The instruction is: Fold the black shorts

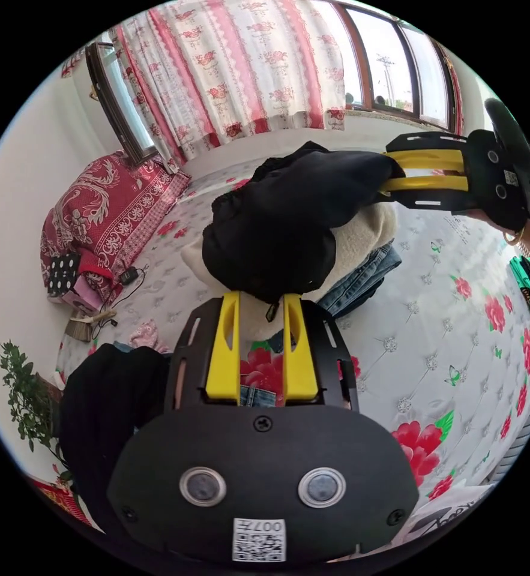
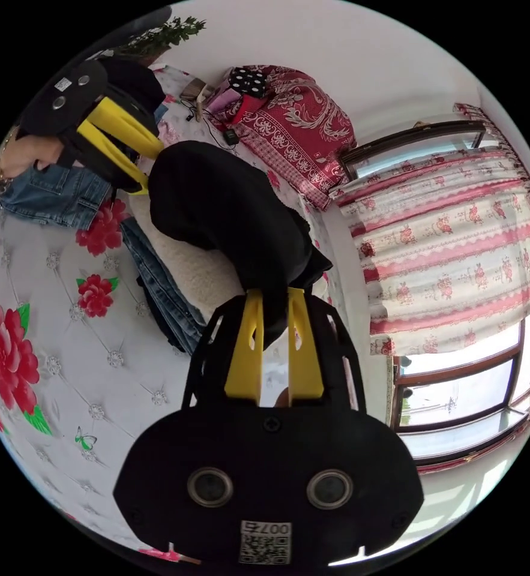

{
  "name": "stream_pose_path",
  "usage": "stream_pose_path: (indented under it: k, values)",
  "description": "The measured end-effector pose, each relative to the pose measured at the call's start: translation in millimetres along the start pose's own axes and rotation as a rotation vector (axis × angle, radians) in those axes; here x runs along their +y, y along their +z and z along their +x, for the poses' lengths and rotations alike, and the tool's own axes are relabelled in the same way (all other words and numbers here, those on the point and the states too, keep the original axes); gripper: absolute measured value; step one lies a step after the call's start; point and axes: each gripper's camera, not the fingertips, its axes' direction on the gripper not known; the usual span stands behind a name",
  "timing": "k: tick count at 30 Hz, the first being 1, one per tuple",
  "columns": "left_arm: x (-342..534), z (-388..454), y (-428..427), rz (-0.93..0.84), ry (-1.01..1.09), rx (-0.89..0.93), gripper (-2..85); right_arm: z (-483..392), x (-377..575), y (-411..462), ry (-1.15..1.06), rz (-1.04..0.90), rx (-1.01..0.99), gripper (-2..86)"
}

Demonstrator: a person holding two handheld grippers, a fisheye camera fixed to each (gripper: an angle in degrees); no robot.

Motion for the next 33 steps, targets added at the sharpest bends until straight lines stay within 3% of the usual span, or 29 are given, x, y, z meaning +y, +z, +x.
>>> stream_pose_path:
  k: [7, 11, 16, 21, 25, 28, 33]
  values:
    - [-25.6, 7.6, 10.5, -0.024, 0.167, -0.067, 3.9, -8.3, -18.6, 25.1, -0.139, -0.091, 0.057, 1.2]
    - [-36.9, -30.1, -20.3, -0.003, 0.203, -0.058, 1.2, 42.1, -12.8, -21.8, -0.028, -0.010, 0.002, 1.3]
    - [-39.0, -55.2, -74.2, -0.066, 0.398, 0.221, 0.2, 55.5, 20.6, -88.9, -0.046, -0.001, -0.073, 1.9]
    - [5.4, -7.6, -52.7, -0.211, 0.545, 0.363, 0.7, -19.8, 92.2, -95.0, -0.040, -0.109, -0.223, 2.8]
    - [84.0, 59.9, 13.3, -0.462, 0.567, 0.528, 2.6, -126.8, 161.9, -65.5, 0.054, -0.323, -0.413, 3.5]
    - [128.2, 60.2, 18.4, -0.569, 0.489, 0.599, 5.3, -172.3, 196.9, -78.4, 0.063, -0.458, -0.513, 4.0]
    - [129.7, -7.6, 4.7, -0.575, 0.282, 0.677, 6.9, -126.0, 237.7, -126.1, 0.306, -0.440, -0.556, 4.7]
